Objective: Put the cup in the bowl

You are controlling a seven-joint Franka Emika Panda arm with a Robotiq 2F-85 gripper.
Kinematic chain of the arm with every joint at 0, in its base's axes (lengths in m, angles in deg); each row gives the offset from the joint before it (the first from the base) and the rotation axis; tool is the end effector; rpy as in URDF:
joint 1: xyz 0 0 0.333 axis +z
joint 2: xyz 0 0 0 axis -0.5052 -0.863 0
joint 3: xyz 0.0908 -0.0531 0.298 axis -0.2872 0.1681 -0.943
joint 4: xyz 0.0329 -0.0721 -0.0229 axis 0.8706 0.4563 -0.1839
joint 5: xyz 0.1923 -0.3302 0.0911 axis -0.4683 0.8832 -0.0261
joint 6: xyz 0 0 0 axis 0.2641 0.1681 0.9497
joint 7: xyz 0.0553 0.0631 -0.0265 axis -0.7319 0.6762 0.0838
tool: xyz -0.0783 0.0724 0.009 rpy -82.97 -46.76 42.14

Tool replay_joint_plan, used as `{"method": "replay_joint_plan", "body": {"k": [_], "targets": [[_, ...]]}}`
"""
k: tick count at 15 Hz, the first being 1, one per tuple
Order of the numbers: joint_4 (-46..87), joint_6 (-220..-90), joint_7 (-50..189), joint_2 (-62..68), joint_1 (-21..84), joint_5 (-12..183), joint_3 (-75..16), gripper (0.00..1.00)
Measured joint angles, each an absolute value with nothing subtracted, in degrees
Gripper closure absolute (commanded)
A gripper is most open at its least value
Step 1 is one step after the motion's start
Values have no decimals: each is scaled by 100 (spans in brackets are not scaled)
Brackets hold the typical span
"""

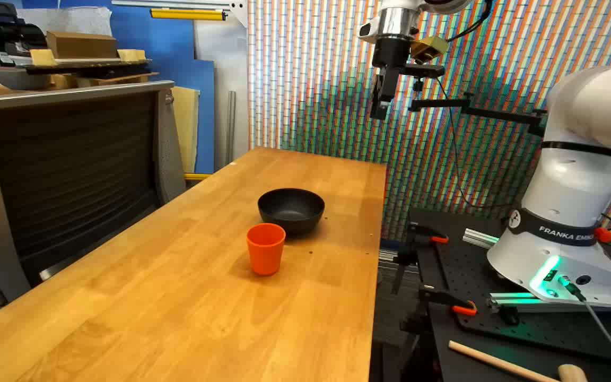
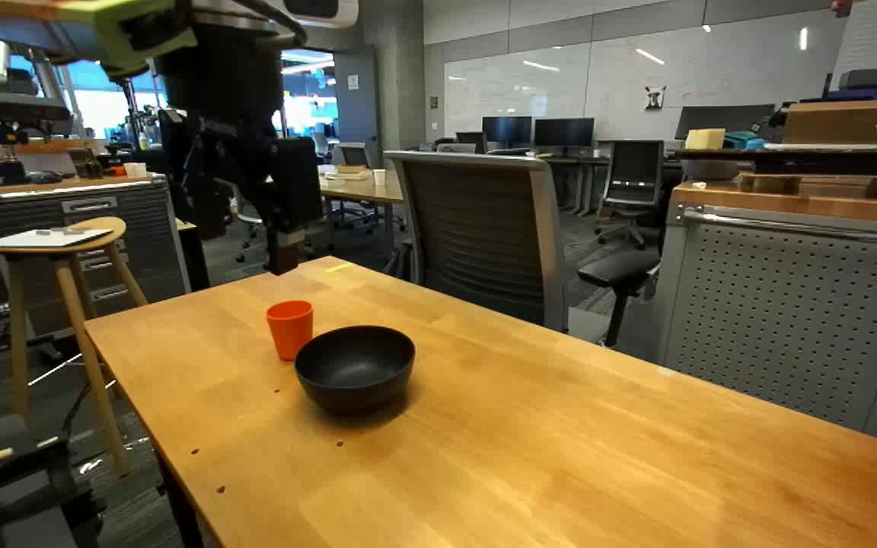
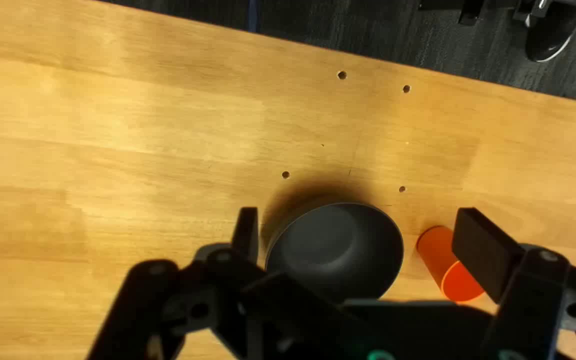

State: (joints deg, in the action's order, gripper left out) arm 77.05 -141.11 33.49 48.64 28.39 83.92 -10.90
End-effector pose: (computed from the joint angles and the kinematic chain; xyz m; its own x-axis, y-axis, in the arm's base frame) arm 0.3505 -0.1582 0.4089 0.9831 0.1684 0.0720 0.1776 -0.9726 -0.1500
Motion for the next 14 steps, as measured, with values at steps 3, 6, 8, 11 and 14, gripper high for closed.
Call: {"method": "replay_joint_plan", "body": {"k": [3, 6, 8, 11, 14], "targets": [[7708, -14110, 3349, 4859, 2825, 8392, -1137, 0], [7812, -14111, 3349, 4803, 2842, 8371, -1361, 0], [7892, -14150, 3361, 4741, 2872, 8338, -1555, 0], [8117, -14765, 3455, 4634, 2977, 8336, -1963, 0], [8378, -15781, 3774, 4460, 3271, 8325, -2429, 0]]}}
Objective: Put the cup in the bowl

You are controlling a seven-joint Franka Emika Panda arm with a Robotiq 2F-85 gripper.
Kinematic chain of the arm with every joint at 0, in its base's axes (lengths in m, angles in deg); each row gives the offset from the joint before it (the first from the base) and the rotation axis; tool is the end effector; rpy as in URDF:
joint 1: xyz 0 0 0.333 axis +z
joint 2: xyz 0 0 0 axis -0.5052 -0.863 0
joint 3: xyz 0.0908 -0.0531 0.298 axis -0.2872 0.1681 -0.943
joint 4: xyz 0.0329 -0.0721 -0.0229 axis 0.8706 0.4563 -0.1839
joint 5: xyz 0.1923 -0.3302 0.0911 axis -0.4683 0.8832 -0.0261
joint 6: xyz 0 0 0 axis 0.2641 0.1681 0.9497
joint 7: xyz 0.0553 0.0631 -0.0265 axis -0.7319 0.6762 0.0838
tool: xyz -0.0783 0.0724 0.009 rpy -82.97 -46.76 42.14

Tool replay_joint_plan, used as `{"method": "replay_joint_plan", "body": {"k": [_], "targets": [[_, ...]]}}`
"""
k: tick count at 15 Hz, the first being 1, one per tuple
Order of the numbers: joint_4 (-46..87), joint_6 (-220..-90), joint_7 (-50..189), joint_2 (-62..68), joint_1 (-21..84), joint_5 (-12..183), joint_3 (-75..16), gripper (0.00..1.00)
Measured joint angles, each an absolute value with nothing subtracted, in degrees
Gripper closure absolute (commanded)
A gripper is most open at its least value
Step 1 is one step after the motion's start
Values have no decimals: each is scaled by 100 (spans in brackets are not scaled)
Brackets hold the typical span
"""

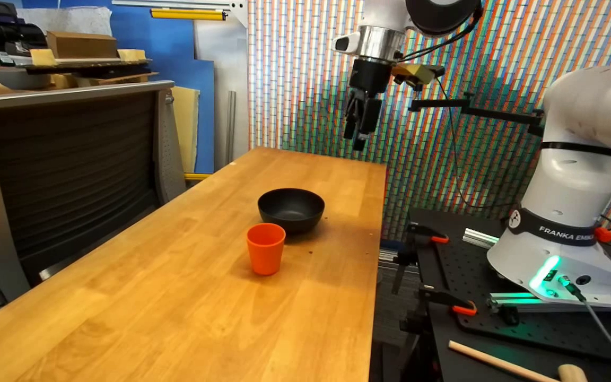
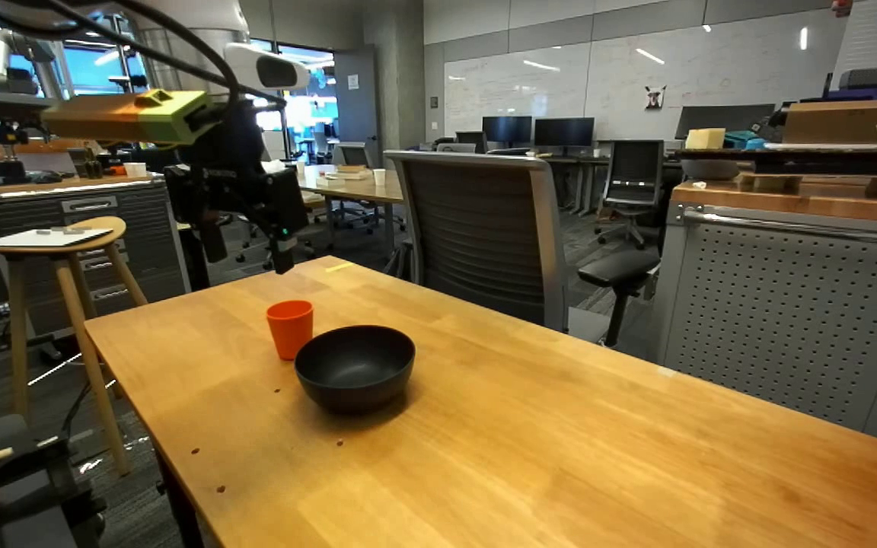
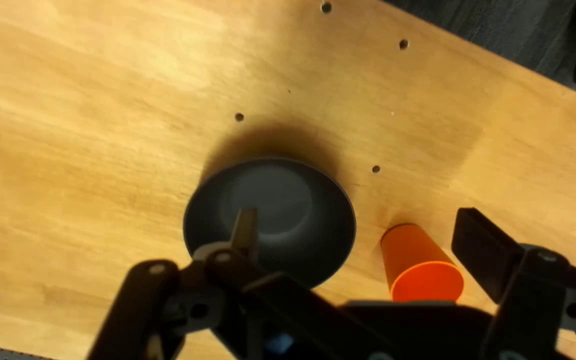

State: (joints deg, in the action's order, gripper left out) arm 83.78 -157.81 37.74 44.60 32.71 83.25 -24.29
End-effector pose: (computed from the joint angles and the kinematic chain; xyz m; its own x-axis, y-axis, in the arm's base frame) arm 0.3832 -0.0429 0.3683 0.9247 0.3587 0.1271 0.3616 -0.9323 0.0003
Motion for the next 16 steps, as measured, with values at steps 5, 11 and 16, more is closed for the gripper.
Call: {"method": "replay_joint_plan", "body": {"k": [5, 11, 16], "targets": [[8446, -17274, 4394, 3604, 3801, 8324, -3151, 0], [7865, -18396, 4856, 1967, 3866, 8601, -3695, 0], [6921, -18697, 5398, 726, 3870, 9374, -3753, 0]]}}
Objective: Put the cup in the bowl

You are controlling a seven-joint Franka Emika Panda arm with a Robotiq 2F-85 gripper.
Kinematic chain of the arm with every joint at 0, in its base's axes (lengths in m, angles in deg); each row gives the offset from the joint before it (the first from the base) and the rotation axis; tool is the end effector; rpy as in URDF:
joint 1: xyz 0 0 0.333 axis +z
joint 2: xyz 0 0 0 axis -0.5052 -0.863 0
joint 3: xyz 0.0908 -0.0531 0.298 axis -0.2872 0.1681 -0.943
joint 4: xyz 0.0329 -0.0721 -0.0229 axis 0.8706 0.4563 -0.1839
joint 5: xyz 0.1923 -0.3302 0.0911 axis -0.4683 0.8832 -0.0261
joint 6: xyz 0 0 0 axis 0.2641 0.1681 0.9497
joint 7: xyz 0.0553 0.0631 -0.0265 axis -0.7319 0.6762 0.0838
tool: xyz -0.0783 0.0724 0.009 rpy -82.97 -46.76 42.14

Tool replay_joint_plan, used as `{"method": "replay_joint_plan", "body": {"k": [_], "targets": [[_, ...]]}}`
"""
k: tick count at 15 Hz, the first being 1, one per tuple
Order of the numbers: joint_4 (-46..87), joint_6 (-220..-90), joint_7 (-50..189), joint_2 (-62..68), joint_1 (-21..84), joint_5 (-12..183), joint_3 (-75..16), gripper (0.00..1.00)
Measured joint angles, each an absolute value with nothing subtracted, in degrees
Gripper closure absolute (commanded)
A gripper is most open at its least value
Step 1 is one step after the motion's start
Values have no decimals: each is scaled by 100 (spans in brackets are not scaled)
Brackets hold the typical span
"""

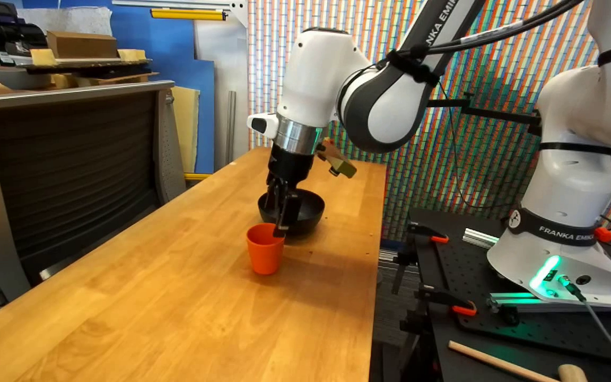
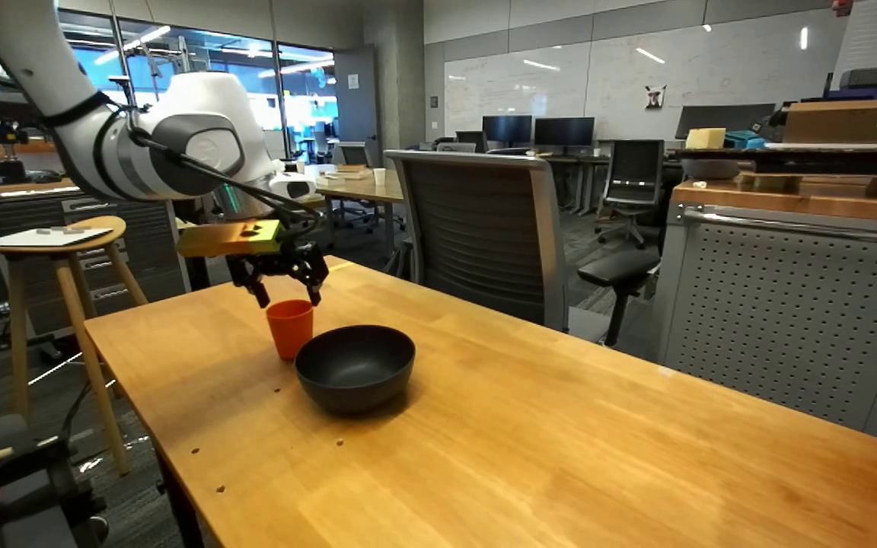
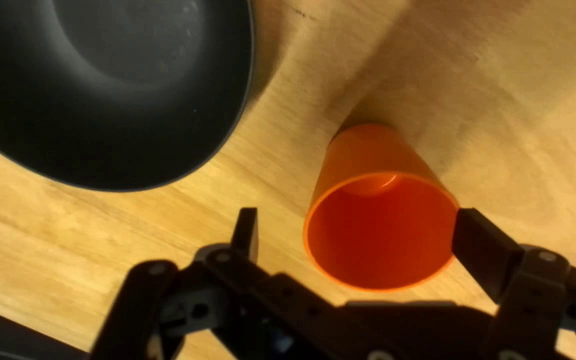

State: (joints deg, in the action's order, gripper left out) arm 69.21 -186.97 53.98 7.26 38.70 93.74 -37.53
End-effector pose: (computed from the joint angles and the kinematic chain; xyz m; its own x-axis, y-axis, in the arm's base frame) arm 0.4875 0.1197 0.2335 0.8095 0.5500 0.2053 0.5386 -0.8349 0.1132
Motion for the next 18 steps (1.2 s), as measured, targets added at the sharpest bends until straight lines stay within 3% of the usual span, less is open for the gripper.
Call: {"method": "replay_joint_plan", "body": {"k": [1, 2, 10, 14, 18], "targets": [[6739, -18731, 5490, 534, 3888, 9528, -3727, 25], [6561, -18780, 5581, 352, 3939, 9681, -3660, 26], [6110, -18779, 5615, -334, 4014, 10019, -3323, 89], [6558, -18112, 4972, -82, 3372, 9322, -3980, 98], [7438, -17268, 3387, 744, 2321, 7738, -4782, 95]]}}
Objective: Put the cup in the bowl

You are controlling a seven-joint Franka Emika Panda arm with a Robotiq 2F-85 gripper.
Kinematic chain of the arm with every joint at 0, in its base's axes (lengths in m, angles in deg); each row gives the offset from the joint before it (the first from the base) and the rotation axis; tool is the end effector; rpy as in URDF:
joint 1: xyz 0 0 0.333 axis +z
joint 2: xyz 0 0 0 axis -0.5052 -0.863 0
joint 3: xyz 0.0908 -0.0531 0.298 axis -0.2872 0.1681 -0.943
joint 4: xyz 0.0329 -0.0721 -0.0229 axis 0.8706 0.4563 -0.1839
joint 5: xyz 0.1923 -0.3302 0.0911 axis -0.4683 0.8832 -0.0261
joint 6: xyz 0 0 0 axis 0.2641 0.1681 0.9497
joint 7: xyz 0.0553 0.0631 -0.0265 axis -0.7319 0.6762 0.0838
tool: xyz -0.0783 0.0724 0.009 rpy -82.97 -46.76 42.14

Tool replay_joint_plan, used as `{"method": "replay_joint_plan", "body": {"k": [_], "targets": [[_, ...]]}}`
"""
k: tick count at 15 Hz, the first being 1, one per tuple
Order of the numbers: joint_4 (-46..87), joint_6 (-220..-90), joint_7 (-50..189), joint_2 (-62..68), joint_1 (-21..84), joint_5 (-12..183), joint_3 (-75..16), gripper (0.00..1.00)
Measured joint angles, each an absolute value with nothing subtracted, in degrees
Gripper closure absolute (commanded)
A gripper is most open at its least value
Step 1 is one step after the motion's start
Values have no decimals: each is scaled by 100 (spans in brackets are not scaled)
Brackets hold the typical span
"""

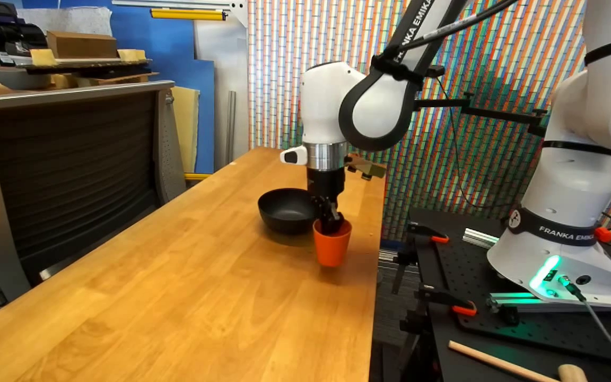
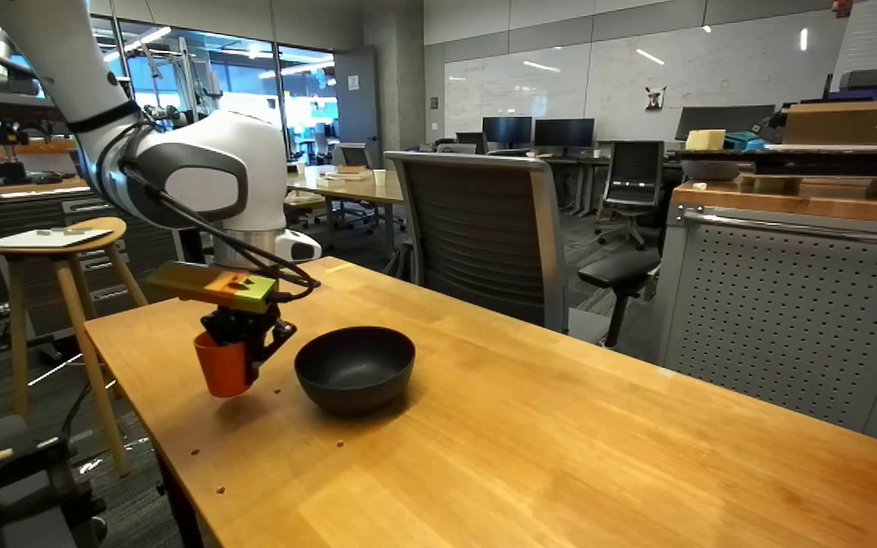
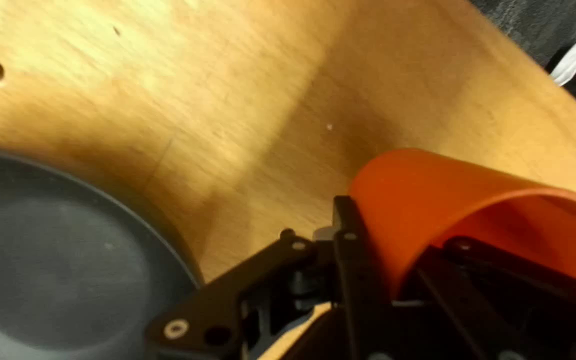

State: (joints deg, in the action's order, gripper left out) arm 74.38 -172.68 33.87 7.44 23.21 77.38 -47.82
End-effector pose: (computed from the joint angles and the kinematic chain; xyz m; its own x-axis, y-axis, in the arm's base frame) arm 0.4374 0.0577 0.1850 0.8346 0.5487 -0.0477 0.5400 -0.8323 -0.1257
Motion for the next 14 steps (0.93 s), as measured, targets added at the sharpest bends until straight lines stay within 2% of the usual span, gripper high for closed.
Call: {"method": "replay_joint_plan", "body": {"k": [3, 8, 14], "targets": [[7727, -17037, 2618, 1581, 2087, 6784, -4626, 95], [7929, -17150, 2431, 2776, 2187, 6868, -3664, 96], [8004, -17737, 2546, 2383, 2785, 6948, -3358, 96]]}}
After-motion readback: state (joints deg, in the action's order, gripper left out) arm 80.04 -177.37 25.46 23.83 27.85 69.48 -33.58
